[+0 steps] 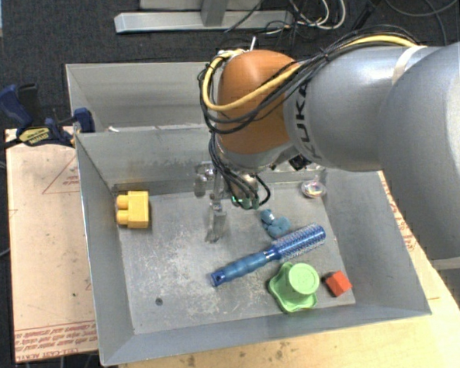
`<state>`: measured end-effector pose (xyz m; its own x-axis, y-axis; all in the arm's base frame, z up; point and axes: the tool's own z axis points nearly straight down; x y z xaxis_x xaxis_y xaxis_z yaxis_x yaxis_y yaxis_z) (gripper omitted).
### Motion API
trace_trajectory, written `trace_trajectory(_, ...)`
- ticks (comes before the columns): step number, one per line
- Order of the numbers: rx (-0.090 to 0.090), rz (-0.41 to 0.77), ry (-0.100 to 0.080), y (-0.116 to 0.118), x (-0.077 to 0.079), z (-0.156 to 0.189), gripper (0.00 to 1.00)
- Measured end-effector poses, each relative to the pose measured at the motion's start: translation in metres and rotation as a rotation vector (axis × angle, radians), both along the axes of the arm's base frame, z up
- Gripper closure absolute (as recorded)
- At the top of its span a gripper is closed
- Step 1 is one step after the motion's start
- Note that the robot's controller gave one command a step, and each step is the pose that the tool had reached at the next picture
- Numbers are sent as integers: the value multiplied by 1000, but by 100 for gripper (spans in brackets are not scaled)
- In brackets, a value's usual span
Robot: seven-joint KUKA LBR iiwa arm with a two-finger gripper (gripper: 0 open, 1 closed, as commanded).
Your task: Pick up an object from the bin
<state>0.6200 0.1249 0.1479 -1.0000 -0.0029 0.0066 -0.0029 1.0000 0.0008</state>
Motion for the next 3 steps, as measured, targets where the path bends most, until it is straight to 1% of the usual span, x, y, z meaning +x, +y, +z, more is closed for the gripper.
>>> trace_trajectory(1, 2, 257, -12, 10, 21, 12, 0)
trace_trajectory(2, 0, 548, -4, -73, -52, -19, 0)
trace_trajectory(3, 4, 547, -1, -69, -76, -67, 0)
